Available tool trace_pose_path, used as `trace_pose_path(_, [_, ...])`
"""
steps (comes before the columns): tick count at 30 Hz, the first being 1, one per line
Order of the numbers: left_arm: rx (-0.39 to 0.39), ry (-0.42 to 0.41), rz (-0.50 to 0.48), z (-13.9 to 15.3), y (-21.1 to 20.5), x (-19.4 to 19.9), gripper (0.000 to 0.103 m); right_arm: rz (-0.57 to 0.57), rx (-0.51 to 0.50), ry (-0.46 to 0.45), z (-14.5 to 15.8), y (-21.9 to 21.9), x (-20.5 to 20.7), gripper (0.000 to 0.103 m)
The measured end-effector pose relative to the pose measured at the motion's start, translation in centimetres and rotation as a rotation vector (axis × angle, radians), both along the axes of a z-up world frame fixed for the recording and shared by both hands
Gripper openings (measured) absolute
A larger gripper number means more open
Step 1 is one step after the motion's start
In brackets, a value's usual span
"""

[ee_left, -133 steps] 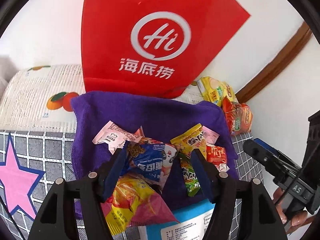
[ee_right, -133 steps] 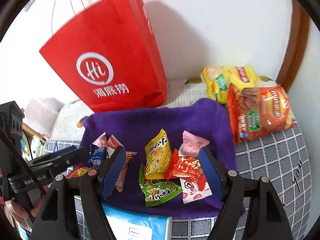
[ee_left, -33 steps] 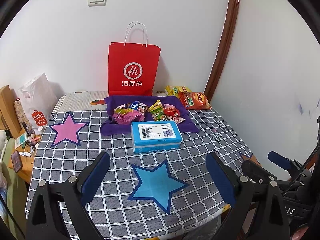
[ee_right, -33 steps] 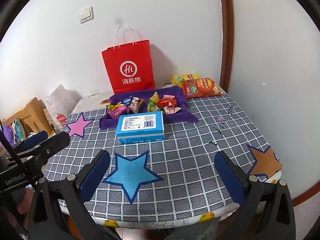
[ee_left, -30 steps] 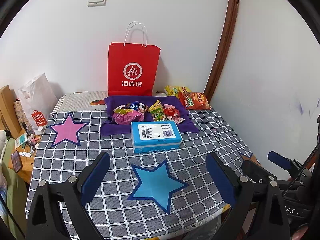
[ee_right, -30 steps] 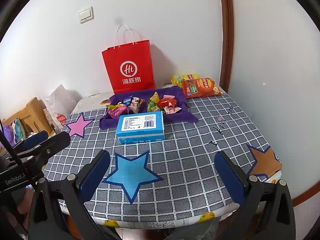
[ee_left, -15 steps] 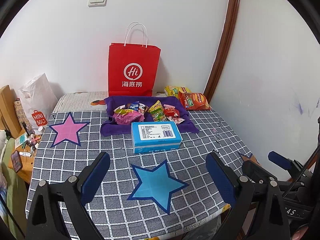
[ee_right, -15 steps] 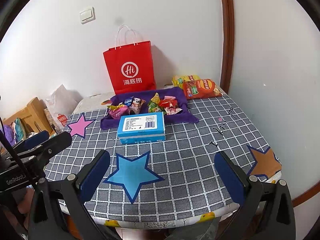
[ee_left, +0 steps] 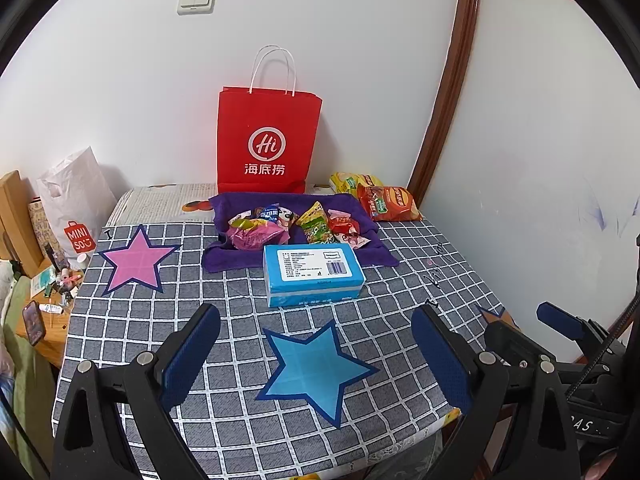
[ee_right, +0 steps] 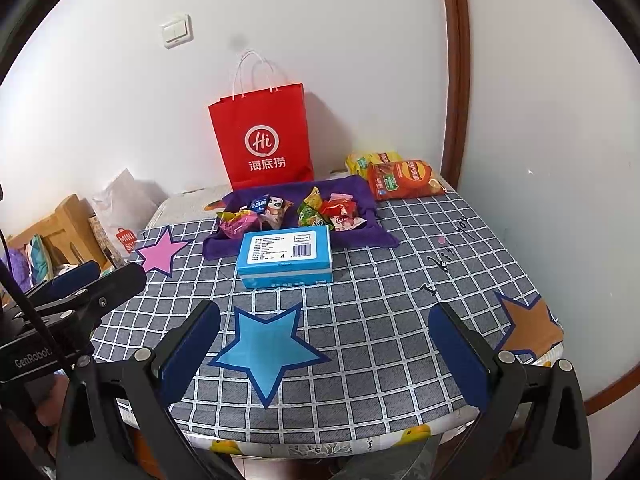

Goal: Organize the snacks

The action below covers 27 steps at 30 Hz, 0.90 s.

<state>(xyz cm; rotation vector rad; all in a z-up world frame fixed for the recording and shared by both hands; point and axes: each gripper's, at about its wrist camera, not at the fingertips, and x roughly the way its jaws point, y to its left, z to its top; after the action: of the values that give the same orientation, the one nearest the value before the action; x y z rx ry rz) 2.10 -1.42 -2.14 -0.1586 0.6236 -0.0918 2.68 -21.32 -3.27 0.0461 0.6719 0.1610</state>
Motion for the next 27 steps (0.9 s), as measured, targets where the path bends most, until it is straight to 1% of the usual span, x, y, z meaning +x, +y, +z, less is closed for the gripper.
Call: trace_pose_path(27, [0.001, -0.004, 0.003, 0.34, 0.19, 0.06, 0.097, 0.009, 0.001, -0.016, 0.58, 0.09, -0.08, 0.102])
